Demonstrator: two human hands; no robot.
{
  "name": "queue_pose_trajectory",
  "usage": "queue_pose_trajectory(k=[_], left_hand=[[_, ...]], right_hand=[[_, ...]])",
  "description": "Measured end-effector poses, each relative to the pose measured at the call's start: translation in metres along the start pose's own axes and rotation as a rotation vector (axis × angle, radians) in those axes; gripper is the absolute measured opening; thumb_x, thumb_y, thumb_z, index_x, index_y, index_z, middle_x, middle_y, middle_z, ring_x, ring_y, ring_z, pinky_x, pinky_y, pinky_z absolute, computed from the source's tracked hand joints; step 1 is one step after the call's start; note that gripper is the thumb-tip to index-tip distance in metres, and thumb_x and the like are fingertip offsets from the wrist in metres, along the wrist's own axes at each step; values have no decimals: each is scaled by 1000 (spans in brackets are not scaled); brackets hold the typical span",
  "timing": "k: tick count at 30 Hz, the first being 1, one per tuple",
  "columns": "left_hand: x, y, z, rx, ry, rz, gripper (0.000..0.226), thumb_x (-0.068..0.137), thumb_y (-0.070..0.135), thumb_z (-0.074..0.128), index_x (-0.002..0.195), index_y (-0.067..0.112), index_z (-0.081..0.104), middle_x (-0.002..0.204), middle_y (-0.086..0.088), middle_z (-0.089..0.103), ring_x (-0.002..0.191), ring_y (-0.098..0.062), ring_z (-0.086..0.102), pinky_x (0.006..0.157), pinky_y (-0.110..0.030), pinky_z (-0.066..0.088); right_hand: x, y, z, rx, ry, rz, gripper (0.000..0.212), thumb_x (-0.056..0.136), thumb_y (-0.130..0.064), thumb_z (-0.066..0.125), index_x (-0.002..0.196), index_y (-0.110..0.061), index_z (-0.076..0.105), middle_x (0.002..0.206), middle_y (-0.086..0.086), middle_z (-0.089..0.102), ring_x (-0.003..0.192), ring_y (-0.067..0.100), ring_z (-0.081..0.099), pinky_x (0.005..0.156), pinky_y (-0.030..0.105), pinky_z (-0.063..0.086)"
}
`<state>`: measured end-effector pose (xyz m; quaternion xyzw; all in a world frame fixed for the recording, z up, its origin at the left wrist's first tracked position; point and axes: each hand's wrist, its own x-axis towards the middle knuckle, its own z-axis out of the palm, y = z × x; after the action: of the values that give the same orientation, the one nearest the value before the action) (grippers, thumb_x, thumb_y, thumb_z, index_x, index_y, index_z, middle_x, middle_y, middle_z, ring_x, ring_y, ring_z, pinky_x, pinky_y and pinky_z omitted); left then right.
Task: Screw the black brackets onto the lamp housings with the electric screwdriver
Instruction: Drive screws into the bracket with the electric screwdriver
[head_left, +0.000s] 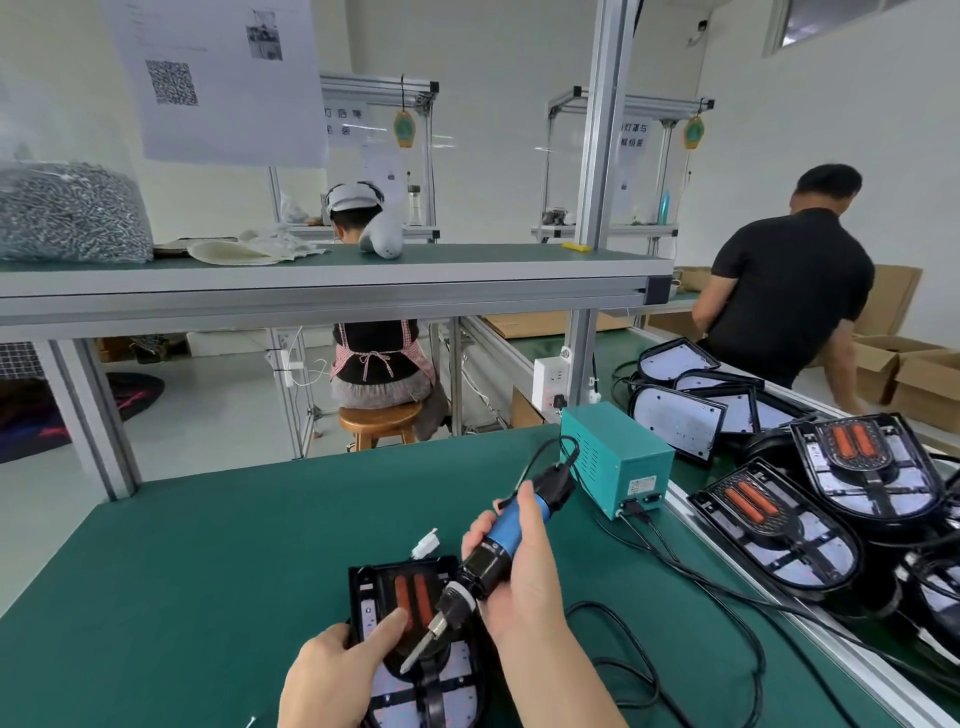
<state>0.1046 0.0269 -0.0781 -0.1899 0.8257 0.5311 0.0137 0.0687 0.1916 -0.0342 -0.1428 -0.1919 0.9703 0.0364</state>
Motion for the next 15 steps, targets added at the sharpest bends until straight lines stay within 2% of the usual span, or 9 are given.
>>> queue_pose_trajectory(k=[3, 9, 13, 15], left_hand=[[1, -2, 0, -30, 5, 0, 45, 74, 55, 79, 78, 10, 74, 81, -6, 73, 81, -21, 66, 70, -32, 48], [0, -2, 3, -13, 35, 16, 43, 75, 56, 78, 78, 13, 75, 82, -1, 72, 81, -18, 65, 72, -32, 48], [-2, 0, 6, 59, 99, 62, 42, 77, 51, 79, 69, 9, 73, 72, -4, 71, 74, -20, 65, 63, -28, 45], [-4, 3, 6, 115, 134, 89, 42, 78, 50, 78, 73, 10, 69, 74, -3, 69, 74, -22, 63, 64, -30, 43]], right_hand=[[5, -5, -18, 93, 31, 71, 40, 89, -38, 72, 104, -9, 50, 67, 8, 55, 50, 15, 55, 45, 26, 52], [11, -8, -40, 208, 67, 215, 38, 91, -34, 71, 104, -7, 48, 78, 10, 53, 63, 17, 51, 45, 27, 52], [15, -7, -45, 230, 68, 229, 35, 90, -31, 72, 103, -7, 49, 77, 12, 54, 61, 18, 52, 44, 28, 52], [17, -6, -46, 213, 65, 226, 35, 89, -30, 73, 101, -6, 50, 76, 12, 55, 58, 19, 54, 44, 28, 52]])
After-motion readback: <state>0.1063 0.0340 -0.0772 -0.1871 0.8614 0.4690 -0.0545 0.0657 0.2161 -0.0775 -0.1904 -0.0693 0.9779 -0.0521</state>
